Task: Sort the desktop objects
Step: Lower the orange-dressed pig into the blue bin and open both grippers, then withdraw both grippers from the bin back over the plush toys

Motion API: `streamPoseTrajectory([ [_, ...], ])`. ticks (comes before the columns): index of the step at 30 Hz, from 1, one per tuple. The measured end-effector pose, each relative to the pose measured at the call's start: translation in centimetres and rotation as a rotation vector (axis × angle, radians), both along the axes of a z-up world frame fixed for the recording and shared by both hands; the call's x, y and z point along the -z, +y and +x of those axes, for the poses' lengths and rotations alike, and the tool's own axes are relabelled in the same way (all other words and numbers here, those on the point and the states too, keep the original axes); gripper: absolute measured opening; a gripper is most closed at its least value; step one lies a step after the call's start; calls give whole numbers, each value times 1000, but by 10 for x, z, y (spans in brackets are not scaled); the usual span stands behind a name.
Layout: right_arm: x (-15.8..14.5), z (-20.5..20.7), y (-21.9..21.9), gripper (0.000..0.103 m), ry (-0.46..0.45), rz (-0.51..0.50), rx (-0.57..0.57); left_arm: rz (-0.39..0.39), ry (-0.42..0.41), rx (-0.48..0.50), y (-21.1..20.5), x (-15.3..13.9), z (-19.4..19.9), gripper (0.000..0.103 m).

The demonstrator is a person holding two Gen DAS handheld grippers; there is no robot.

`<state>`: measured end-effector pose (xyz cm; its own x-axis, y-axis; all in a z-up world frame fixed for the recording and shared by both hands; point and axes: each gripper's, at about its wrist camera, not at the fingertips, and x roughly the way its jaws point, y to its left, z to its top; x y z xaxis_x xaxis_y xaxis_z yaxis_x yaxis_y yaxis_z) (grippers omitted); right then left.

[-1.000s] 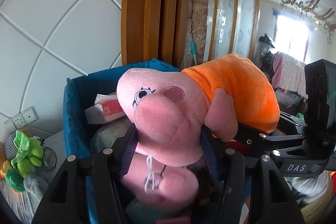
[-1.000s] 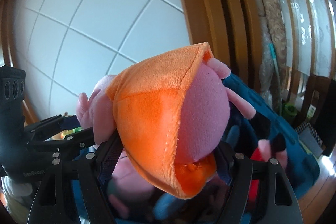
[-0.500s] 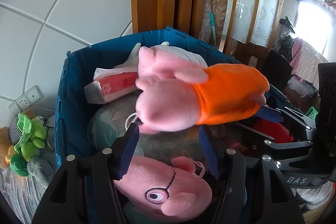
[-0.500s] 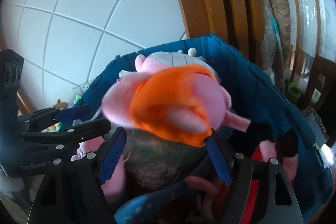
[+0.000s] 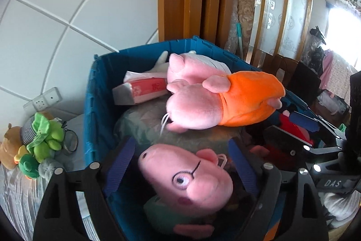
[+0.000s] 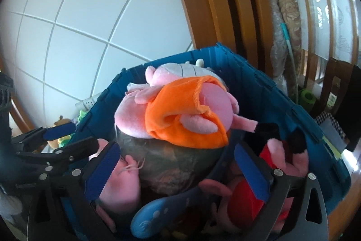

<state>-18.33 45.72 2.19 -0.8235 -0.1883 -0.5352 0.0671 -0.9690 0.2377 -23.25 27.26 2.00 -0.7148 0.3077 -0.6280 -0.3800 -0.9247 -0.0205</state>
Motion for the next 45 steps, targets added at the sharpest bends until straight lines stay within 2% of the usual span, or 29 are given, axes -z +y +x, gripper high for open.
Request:
streamPoseTrajectory([
  [3, -2, 11, -6, 103, 9, 10, 17, -3, 23, -27, -9, -4, 13, 102],
  [16, -3, 37, -37, 103, 13, 55, 25, 8, 34, -123, -57, -2, 47, 102],
  [27, 2, 43, -94, 103, 44, 67, -50, 10, 32, -312, -131, 12, 81, 102],
  [33, 7, 50, -149, 103, 57, 90, -111, 21, 45, -427, -189, 19, 104, 102],
  [38, 13, 60, -213, 103, 55, 109, -171, 13, 51, -466, -247, 24, 124, 102],
  [45, 22, 76, -315, 103, 53, 111, -205, 13, 36, -509, -348, 35, 155, 102],
])
